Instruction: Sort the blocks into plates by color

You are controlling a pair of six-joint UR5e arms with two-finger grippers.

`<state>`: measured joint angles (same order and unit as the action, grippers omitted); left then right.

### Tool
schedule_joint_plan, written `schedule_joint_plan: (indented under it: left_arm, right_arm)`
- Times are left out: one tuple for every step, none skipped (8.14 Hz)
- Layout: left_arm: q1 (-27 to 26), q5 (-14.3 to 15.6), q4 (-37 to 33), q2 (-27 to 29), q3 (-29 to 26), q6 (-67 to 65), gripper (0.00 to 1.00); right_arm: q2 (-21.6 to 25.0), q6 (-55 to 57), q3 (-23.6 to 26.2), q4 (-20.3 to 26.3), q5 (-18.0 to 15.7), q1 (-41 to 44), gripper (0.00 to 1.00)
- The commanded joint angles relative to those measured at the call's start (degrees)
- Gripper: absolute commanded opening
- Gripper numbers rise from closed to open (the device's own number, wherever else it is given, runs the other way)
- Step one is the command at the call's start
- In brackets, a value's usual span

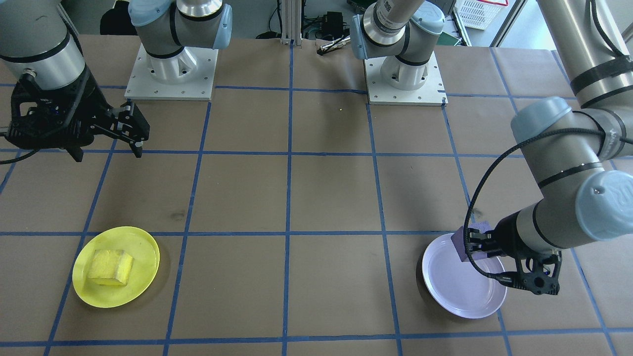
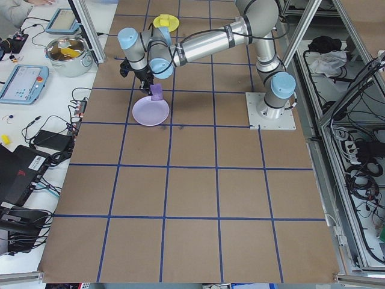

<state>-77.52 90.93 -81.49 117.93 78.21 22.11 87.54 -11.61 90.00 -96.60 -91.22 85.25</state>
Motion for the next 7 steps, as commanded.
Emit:
schedule_joint_plan:
  left_arm:
    - [0.4,1.4,4.7,6.3,-4.5,1.4,0.10]
    - [0.2,1.4,4.9,7.1,-4.8,1.2,0.10]
    - [0.2,1.4,4.9,8.4,-4.8,1.1,0.12]
    - [0.3,1.4,4.9,10.0,-5.1,1.0,0.36]
    - [0.4,1.5,5.0,10.6,-4.9,1.1,0.45]
    - [0.4,1.5,5.0,10.3,-4.8,1.0,0.46]
    - [0.4,1.5,5.0,10.5,-4.9,1.0,0.55]
  right_arm:
    - [0.0,-0.1,0.0,0.1,0.0,0.0,1.00]
    - [0.1,0.0,0.0,0.1,0.1,0.0,1.00]
    - [0.1,0.0,0.0,0.2,0.0,0.0,1.00]
    - [0.1,0.0,0.1,0.3,0.0,0.0,1.00]
    - [0.0,-0.1,0.0,0.4,0.0,0.0,1.00]
    - [0.0,-0.1,0.1,0.4,0.0,0.0,1.00]
    - [0.0,-0.2,0.1,0.5,-0.1,0.0,1.00]
